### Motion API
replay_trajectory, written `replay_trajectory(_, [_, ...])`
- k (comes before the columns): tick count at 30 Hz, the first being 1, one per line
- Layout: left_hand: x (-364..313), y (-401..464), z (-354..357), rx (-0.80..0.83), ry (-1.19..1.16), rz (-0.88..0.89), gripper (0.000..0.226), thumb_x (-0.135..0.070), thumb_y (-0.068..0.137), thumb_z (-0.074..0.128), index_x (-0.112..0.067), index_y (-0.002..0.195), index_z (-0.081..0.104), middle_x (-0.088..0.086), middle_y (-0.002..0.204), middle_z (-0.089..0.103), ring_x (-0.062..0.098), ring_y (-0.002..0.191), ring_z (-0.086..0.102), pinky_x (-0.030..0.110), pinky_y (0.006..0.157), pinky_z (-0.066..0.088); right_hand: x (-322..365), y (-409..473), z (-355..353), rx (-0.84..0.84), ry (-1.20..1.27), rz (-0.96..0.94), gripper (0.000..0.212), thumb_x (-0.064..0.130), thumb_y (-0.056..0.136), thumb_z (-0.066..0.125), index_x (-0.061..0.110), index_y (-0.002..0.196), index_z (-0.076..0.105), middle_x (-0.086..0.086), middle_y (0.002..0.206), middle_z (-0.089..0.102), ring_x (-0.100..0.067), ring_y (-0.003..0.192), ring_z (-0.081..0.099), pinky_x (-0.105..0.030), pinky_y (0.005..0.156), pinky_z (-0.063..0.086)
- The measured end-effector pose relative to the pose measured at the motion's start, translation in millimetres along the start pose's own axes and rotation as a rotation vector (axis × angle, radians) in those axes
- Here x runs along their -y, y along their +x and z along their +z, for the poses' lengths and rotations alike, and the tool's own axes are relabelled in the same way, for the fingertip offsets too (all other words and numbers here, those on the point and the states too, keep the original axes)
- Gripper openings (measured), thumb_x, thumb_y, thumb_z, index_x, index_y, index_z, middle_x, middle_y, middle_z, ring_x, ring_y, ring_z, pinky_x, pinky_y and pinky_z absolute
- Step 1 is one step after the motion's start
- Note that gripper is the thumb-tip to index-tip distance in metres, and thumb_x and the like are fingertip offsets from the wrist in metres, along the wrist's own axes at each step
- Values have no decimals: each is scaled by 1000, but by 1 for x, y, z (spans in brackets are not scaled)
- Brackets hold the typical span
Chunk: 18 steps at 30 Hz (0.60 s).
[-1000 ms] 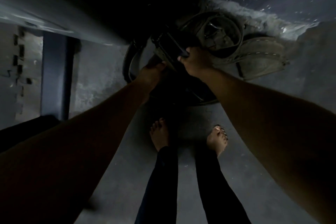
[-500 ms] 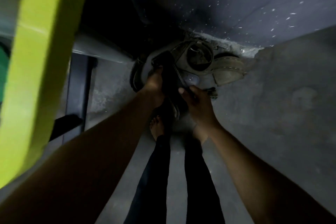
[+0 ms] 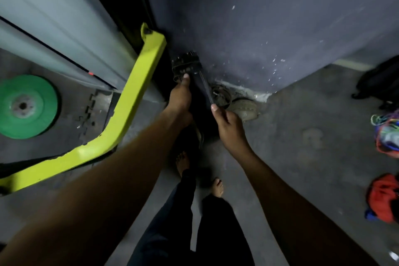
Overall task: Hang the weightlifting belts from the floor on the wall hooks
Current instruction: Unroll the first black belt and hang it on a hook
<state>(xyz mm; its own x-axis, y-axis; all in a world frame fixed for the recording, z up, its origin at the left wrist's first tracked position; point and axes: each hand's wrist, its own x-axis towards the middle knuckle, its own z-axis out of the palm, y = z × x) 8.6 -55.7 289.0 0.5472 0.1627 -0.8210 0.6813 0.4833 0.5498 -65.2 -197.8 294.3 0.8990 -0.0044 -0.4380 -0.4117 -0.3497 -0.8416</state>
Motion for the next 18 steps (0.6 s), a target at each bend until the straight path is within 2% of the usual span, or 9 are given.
replay_trajectory(2, [0, -28, 4, 75, 10, 72, 55, -52, 90, 59, -9, 122, 68, 19, 119, 73, 38, 111, 69, 59, 104, 50, 20, -23, -14, -19, 8, 10, 55, 44, 107, 54, 21, 60, 36, 13, 54, 34, -5, 53, 36, -31, 59, 31])
replay_trajectory(4, [-2, -65, 10, 168, 38, 168, 42, -45, 95, 57, -13, 118, 69, 15, 122, 73, 34, 115, 68, 56, 108, 47, 48, -42, -28, -64, 90, -15, 48, 40, 109, 51, 15, 69, 56, 16, 64, 54, 0, 59, 53, -27, 68, 44])
replay_trajectory(5, [-3, -89, 14, 213, 66, 236, 35, -40, 99, 54, -14, 118, 68, 13, 123, 72, 31, 117, 68, 53, 109, 47, 65, -50, -36, -93, 148, -19, 43, 37, 111, 48, 10, 83, 67, 7, 76, 68, 0, 66, 66, -26, 73, 52])
replay_trajectory(7, [-7, -137, 21, 288, 129, 364, 29, -33, 103, 51, -15, 118, 68, 10, 121, 74, 25, 116, 69, 44, 107, 51, 101, -60, -54, -144, 283, 10, 56, 39, 112, 42, -8, 103, 71, -29, 104, 76, -29, 92, 75, -43, 83, 58])
replay_trajectory(8, [-9, -159, 24, 333, 152, 412, 26, -29, 106, 48, -16, 117, 68, 6, 117, 75, 20, 112, 71, 36, 101, 54, 116, -64, -65, -151, 328, 33, 63, 45, 111, 40, -9, 106, 71, -35, 114, 71, -43, 104, 69, -52, 87, 57])
replay_trajectory(10, [-10, -199, 28, 425, 211, 483, 25, -27, 108, 45, -21, 117, 67, -3, 113, 76, 10, 108, 72, 22, 90, 56, 143, -74, -86, -131, 388, 22, 67, 58, 108, 39, 0, 112, 74, -30, 118, 73, -47, 112, 69, -60, 98, 57])
replay_trajectory(13, [-11, -255, 35, 520, 280, 549, 26, -29, 109, 42, -25, 124, 63, -10, 115, 75, 5, 111, 69, 18, 90, 54, 181, -96, -119, -80, 551, -87, 53, 56, 106, 46, 14, 122, 75, -12, 114, 80, -30, 108, 77, -49, 103, 58])
replay_trajectory(16, [-10, -300, 41, 586, 354, 613, 27, -29, 109, 40, -29, 132, 55, -21, 116, 68, -13, 103, 65, 6, 80, 50, 215, -121, -146, -91, 634, -223, 40, 40, 106, 56, 6, 119, 74, -15, 108, 81, -29, 93, 79, -41, 86, 65])
replay_trajectory(18, [-10, -321, 43, 602, 387, 686, 31, -27, 109, 40, -25, 137, 52, -25, 116, 63, -21, 97, 62, 1, 77, 47, 231, -139, -158, -150, 609, -336, 32, 29, 105, 61, 1, 113, 73, -22, 107, 79, -29, 88, 76, -45, 83, 64])
